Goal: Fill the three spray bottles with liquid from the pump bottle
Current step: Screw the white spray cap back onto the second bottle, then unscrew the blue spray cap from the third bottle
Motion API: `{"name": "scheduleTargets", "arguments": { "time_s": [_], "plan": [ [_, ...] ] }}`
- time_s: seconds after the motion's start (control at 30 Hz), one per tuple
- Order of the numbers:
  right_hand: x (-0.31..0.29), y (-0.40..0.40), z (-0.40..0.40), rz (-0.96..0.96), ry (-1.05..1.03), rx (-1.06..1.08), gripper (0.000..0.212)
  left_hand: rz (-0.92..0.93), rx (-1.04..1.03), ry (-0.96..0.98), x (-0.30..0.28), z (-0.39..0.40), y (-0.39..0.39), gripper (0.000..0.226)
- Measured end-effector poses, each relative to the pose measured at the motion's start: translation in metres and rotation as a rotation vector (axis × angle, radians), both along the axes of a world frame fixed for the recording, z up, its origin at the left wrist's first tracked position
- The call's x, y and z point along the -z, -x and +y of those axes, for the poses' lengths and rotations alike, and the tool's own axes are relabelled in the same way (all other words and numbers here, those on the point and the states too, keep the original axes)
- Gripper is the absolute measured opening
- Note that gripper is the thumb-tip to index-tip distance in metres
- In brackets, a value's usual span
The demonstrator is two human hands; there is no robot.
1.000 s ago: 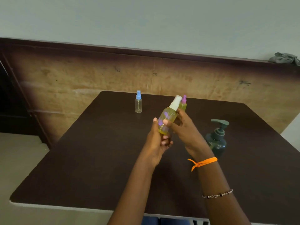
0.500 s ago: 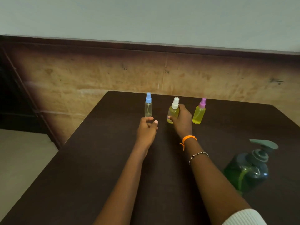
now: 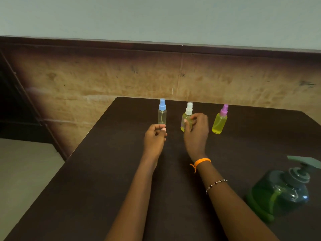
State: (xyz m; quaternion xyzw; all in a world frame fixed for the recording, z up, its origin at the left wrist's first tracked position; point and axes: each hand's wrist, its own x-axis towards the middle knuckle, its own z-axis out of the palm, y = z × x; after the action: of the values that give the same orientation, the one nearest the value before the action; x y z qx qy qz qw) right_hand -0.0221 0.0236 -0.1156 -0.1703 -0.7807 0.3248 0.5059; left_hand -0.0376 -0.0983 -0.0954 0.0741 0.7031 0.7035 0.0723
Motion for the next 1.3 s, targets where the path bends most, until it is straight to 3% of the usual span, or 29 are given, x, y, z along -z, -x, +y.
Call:
{"name": "scheduleTargets", "arguments": {
  "time_s": [0.1,0.27,0.33,0.4,0.47,0.6,0.67,0.77,0.93,1.03,1.17,1.3],
  "plan": [
    [-0.001,0.017,-0.013,-0.106,0.104,-0.238,0.020,-0.002,-0.048,-0.033,-0.003,-0.004,0.003,0.014],
    [-0.003,0.066,-0.020,-0.365,0.312,-0.456,0.079,0.001,-0.095,-0.073,-0.004,-0.015,0.011,0.020],
    [-0.001,0.077,-0.018,-0.389,0.338,-0.463,0.073,0.001,-0.107,-0.068,-0.002,-0.019,0.013,0.021],
    [-0.001,0.079,-0.017,-0.419,0.221,-0.404,0.047,0.003,-0.115,-0.064,-0.002,-0.022,0.011,0.022],
    [-0.004,0.071,-0.019,-0.422,0.166,-0.373,0.034,-0.004,-0.118,-0.033,-0.002,-0.028,0.010,0.027],
    [-0.026,0.025,-0.031,-0.329,0.275,-0.476,0.035,-0.021,-0.053,0.096,0.000,-0.037,0.001,0.042],
    [-0.042,-0.011,-0.041,-0.270,0.277,-0.518,0.032,0.071,0.068,0.092,-0.003,-0.038,-0.014,0.046],
    [-0.056,-0.060,-0.056,-0.244,0.263,-0.400,0.032,0.185,0.250,0.036,-0.013,-0.031,-0.048,0.038],
    [-0.077,-0.121,-0.062,-0.319,0.009,-0.171,0.054,0.196,0.086,0.145,-0.022,-0.021,-0.108,0.013],
    [-0.092,-0.153,-0.061,-0.397,-0.030,-0.079,0.056,0.219,0.047,0.143,-0.028,-0.020,-0.138,0.012],
    [-0.094,-0.184,-0.053,-0.422,-0.012,-0.173,0.056,0.104,0.351,-0.037,-0.035,-0.022,-0.172,0.015],
    [-0.096,-0.208,-0.036,-0.340,0.100,-0.582,0.052,-0.003,0.766,-0.125,-0.036,-0.031,-0.187,0.015]
  ]
}}
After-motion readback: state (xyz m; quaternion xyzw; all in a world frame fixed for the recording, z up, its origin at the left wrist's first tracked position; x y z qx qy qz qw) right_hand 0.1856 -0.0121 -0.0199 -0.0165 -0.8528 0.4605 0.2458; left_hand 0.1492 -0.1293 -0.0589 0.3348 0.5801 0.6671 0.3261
